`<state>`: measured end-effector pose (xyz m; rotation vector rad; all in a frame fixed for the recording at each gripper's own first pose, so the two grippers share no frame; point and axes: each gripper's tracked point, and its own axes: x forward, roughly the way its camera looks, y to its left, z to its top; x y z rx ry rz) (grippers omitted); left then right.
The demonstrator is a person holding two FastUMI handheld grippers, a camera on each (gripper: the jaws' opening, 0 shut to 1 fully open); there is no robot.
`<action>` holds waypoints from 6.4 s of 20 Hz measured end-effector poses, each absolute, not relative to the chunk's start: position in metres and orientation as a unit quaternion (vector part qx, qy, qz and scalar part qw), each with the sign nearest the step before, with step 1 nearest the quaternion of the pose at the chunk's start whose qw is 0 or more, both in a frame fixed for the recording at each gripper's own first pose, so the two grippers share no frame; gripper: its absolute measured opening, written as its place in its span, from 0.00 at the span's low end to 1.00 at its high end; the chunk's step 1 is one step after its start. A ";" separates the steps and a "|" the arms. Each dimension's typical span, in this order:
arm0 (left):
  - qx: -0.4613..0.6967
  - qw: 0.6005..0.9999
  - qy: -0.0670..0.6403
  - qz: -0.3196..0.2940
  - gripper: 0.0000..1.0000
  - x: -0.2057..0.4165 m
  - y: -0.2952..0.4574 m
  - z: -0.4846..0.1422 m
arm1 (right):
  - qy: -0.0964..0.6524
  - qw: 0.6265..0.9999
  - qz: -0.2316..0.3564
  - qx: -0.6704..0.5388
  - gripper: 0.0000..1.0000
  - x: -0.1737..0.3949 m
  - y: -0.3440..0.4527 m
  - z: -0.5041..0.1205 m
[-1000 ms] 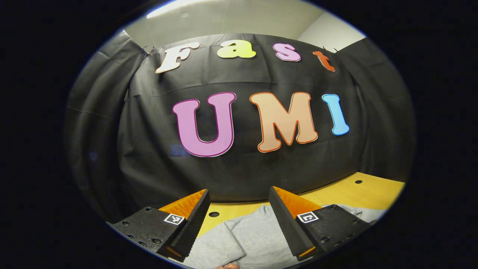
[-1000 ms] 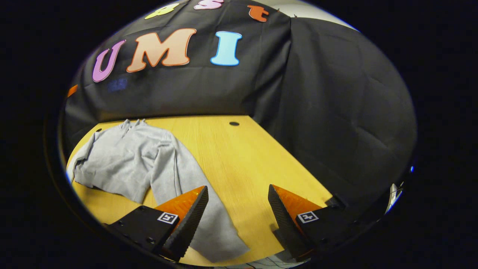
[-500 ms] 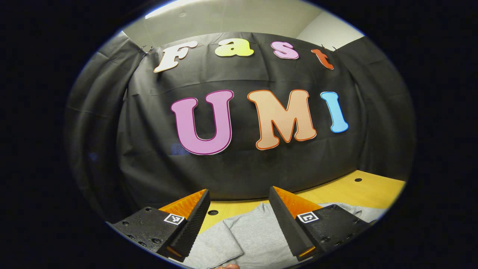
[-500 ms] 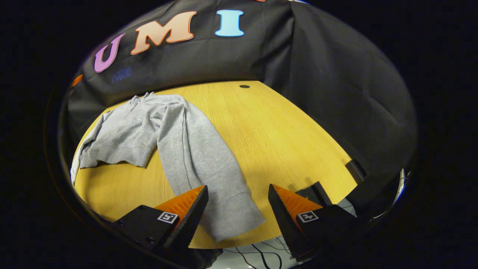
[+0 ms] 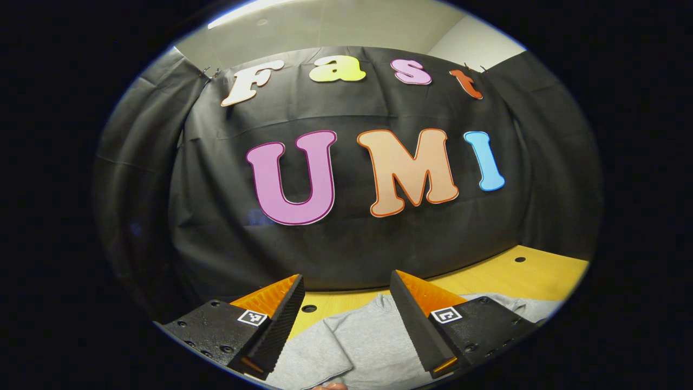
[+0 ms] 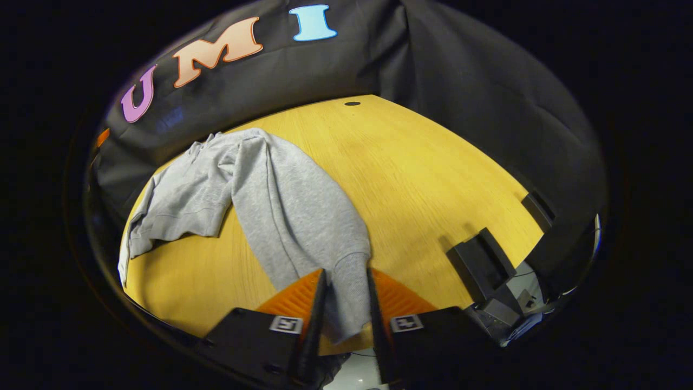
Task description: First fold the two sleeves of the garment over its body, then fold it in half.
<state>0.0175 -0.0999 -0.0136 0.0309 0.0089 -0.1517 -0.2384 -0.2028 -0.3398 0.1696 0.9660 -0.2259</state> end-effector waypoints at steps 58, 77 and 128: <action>0.047 0.979 0.051 0.194 0.93 -0.082 0.201 -0.053 | 0.329 0.914 0.211 0.111 0.03 0.085 0.258 -0.227; 0.011 0.958 0.199 0.208 0.94 -0.139 0.222 -0.200 | 0.349 0.894 0.282 0.008 0.96 0.056 0.327 -0.293; -0.082 0.943 0.318 0.055 0.00 0.026 0.100 -0.203 | 0.281 0.953 0.115 0.014 0.99 -0.003 0.015 -0.206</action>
